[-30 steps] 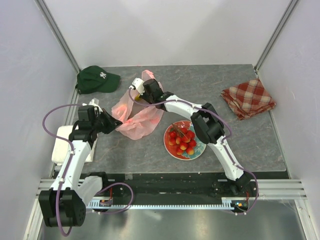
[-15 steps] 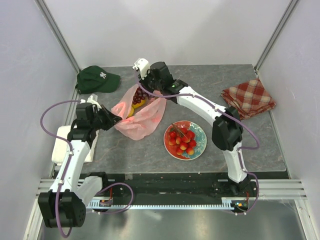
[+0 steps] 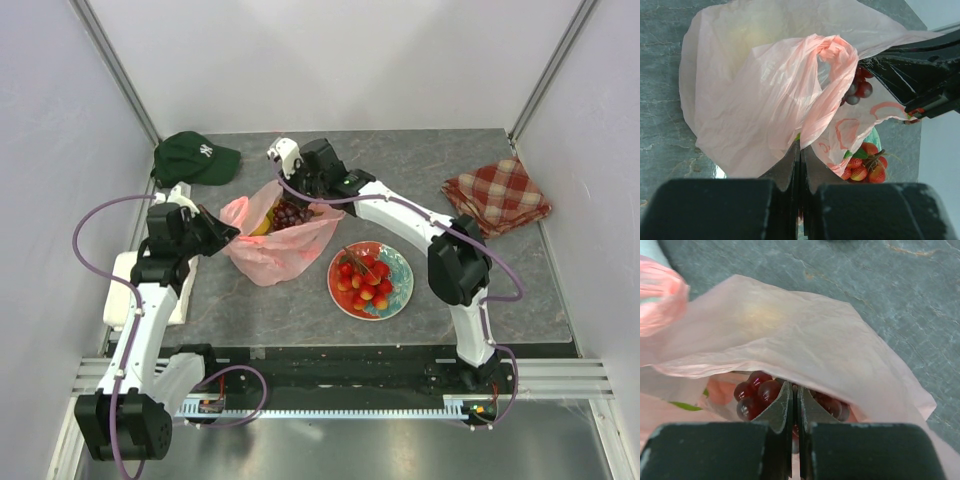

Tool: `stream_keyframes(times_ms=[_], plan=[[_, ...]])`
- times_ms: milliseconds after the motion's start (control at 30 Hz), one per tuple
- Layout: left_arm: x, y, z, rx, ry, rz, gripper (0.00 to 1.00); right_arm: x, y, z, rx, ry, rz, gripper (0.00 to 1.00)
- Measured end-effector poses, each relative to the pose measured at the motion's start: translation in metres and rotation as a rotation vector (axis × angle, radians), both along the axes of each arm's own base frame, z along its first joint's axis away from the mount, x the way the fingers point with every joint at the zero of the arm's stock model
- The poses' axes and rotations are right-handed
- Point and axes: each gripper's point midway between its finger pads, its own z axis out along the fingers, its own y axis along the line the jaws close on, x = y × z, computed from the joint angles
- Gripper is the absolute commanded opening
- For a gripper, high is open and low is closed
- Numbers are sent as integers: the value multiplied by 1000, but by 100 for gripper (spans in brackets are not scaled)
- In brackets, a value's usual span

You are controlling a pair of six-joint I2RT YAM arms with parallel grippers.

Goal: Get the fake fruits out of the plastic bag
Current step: Take out the fake fruit from the plastic bag, then place the fake fruit on the plate.

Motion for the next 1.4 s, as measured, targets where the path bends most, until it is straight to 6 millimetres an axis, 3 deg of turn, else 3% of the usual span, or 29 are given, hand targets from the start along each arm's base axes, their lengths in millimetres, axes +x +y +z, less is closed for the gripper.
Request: stream_keyframes(times_ms=[100, 167, 300, 400, 500, 667, 867, 1133, 1400], plan=[[0, 1, 0, 2, 0, 3, 4, -8, 2, 14, 31, 11, 21, 0], [0, 1, 0, 4, 0, 5, 4, -16, 3, 35, 70, 9, 45, 0], [2, 3, -2, 11, 3, 16, 4, -45, -2, 99, 164, -25, 131, 0], [3, 5, -4, 18, 10, 22, 4, -72, -16, 151, 227, -77, 187, 0], [5, 5, -6, 20, 15, 23, 4, -101, -37, 187, 257, -128, 223, 0], [7, 7, -5, 31, 7, 28, 4, -138, -74, 212, 239, -181, 254, 0], [14, 14, 1, 49, -15, 48, 4, -162, -118, 193, 109, -203, 245, 0], [16, 16, 0, 50, -12, 55, 4, -192, -186, 128, -121, -184, 224, 0], [17, 24, -1, 56, -12, 74, 4, -215, -222, 84, -265, -195, 275, 0]])
